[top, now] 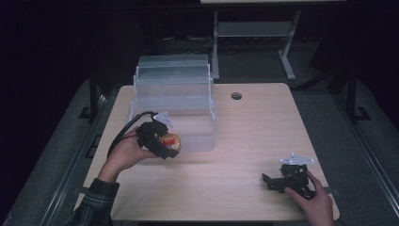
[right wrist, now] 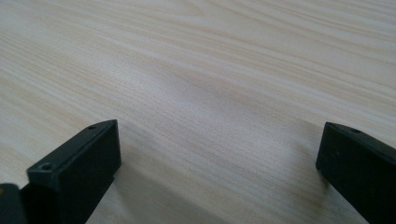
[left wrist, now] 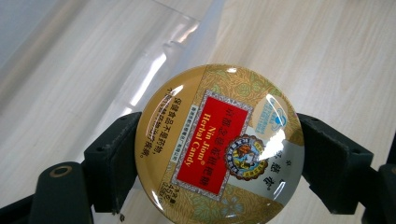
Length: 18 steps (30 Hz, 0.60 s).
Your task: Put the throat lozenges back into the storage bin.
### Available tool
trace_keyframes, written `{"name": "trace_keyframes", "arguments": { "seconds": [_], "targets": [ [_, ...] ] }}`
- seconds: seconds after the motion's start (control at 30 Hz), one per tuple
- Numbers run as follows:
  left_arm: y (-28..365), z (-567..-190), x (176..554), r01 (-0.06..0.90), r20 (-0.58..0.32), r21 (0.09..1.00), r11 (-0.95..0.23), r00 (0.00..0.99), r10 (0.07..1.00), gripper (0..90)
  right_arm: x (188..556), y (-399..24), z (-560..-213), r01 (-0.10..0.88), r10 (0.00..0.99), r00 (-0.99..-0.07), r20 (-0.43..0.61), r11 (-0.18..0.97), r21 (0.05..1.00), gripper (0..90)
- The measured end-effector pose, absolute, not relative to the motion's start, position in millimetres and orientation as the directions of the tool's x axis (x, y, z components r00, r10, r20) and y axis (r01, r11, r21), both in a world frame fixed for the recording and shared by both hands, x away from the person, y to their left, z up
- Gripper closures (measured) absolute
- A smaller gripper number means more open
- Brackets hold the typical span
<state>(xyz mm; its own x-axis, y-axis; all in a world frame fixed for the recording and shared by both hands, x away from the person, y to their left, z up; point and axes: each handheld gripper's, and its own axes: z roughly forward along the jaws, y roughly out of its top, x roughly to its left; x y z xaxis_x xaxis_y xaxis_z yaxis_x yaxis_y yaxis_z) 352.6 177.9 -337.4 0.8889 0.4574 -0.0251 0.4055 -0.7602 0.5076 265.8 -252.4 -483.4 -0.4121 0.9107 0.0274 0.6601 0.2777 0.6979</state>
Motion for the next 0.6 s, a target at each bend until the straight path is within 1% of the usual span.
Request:
{"name": "trace_keyframes", "arguments": {
  "seconds": [0.6],
  "targets": [
    [185.5,-333.0,372.8,0.448,-0.03,0.507,-0.737,0.863,0.504,19.6,265.9,-252.4,-483.4,0.661,0.911,-0.411,0.027,0.277,0.697,0.0]
  ]
}}
